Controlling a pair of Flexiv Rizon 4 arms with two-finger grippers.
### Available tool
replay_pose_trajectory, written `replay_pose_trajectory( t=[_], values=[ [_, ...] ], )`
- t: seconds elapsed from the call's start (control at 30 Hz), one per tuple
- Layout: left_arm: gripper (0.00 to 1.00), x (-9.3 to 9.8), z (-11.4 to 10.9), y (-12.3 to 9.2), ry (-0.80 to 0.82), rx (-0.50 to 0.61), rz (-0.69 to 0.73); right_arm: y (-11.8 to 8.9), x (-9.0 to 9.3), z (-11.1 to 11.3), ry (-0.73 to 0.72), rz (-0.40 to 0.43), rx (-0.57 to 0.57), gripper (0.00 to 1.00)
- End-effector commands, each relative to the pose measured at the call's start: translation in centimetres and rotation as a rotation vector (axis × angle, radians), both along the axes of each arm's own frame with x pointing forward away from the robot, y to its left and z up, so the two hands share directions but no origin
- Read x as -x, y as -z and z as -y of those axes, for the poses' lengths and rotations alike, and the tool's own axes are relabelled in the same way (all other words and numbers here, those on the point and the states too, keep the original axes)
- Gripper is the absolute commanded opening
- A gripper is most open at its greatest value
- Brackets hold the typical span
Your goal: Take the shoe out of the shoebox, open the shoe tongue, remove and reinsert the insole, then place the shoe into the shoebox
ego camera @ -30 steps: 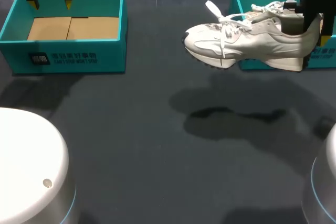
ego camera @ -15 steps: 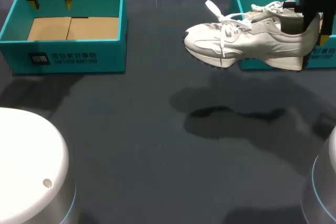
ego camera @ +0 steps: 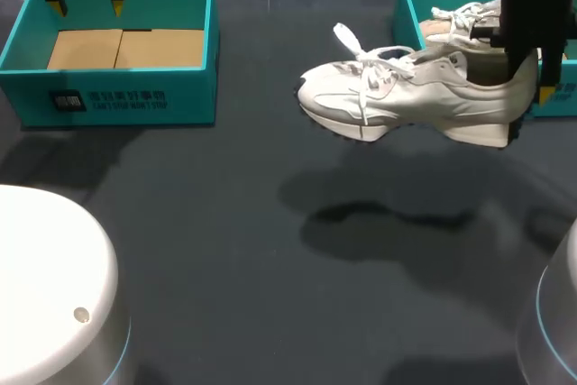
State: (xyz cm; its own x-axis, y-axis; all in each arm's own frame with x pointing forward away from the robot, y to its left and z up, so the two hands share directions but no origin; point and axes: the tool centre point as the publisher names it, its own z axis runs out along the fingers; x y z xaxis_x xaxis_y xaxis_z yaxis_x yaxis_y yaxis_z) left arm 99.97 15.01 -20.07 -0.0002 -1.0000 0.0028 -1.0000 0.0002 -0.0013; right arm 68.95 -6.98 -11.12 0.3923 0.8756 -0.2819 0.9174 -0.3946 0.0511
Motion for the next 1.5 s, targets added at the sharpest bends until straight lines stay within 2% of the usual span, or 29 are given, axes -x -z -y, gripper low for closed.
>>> replay_pose_trajectory(
  t=[0.03,0.33,0.47,0.93,1.2,1.4,1.5],
  values=[
    [1.00,0.0,0.0,0.0,0.000,-0.001,-0.001,1.1,1.9,-1.0,-0.005,0.040,0.004,0.00],
    [1.00,0.0,0.0,0.0,0.000,-0.001,-0.001,2.8,3.5,-3.6,0.015,0.048,-0.027,0.00],
    [1.00,0.0,0.0,0.0,0.000,-0.001,-0.001,3.6,3.8,-5.0,0.020,0.027,-0.024,0.00],
    [1.00,0.0,0.0,0.0,0.000,-0.001,-0.001,3.6,3.8,-5.0,0.020,0.027,-0.024,0.00],
    [1.00,0.0,0.0,0.0,0.000,-0.001,-0.001,6.7,4.6,-10.2,-0.046,0.075,0.038,0.00],
    [1.00,0.0,0.0,0.0,0.000,-0.001,-0.001,9.2,4.4,-12.9,-0.066,0.049,0.061,0.00],
    [1.00,0.0,0.0,0.0,0.000,-0.001,-0.001,10.8,4.3,-14.3,-0.051,0.033,0.034,0.00]
  ],
)
